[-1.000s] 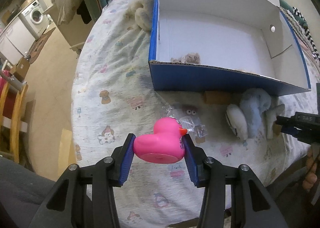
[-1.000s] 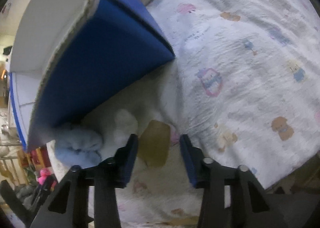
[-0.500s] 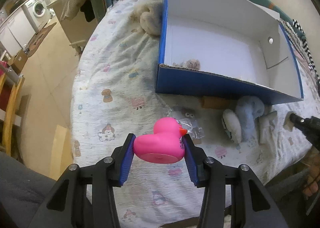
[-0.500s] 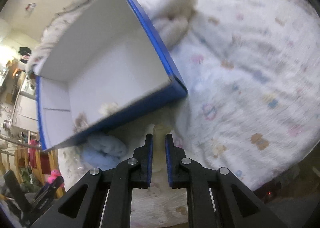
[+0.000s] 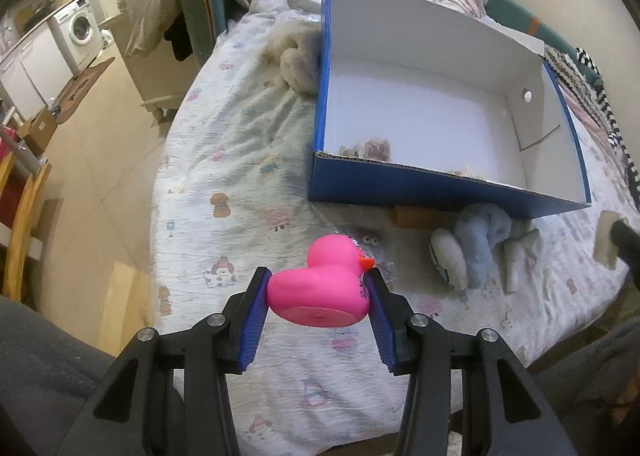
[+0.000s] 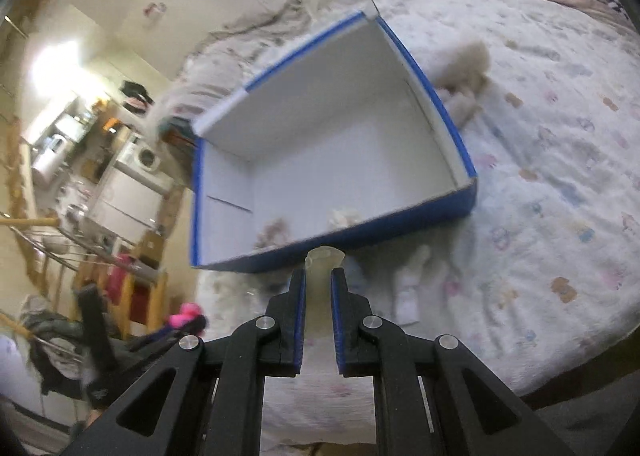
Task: Organize soft objects
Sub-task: 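Carry the pink duck and tan sponge over the box with both tools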
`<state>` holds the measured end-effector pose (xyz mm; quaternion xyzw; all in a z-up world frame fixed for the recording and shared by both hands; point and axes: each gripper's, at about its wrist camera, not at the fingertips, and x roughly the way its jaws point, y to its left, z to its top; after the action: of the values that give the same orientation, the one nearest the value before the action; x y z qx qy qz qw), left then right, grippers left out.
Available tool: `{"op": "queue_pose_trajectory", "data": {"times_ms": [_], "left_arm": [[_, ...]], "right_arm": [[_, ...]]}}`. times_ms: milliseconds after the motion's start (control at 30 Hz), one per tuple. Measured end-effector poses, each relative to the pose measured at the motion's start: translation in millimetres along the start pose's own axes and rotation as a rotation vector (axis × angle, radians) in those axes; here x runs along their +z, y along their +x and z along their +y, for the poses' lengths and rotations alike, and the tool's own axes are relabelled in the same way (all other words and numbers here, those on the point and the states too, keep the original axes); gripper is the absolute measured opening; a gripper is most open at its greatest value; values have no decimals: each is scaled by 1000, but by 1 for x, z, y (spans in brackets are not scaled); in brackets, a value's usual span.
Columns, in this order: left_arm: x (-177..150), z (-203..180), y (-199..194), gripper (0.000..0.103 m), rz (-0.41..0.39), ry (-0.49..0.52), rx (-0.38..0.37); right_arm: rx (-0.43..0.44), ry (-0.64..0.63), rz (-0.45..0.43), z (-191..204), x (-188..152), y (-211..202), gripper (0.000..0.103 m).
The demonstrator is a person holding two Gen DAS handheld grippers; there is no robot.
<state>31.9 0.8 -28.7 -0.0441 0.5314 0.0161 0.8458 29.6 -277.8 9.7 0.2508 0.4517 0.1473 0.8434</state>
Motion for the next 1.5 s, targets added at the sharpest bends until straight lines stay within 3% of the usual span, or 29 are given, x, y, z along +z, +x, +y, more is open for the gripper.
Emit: {"op": "queue_pose_trajectory", "data": {"times_ms": [267,733,1167,1500], "left_arm": [[12,-5,-25,43,-56,3,-8],[77,-13,-46,43,-142,36,-23],[127,-35,-16,43,-144,101,-19],[124,-46,33,43,-104,132,-56]], "right_arm": [[46,-37,-80,18,28,-18,14],[93,-72,-131,28,69,2,14],[71,-47,-88,16,90,58,14],[23,-49,-1,12,85,98,14]]}}
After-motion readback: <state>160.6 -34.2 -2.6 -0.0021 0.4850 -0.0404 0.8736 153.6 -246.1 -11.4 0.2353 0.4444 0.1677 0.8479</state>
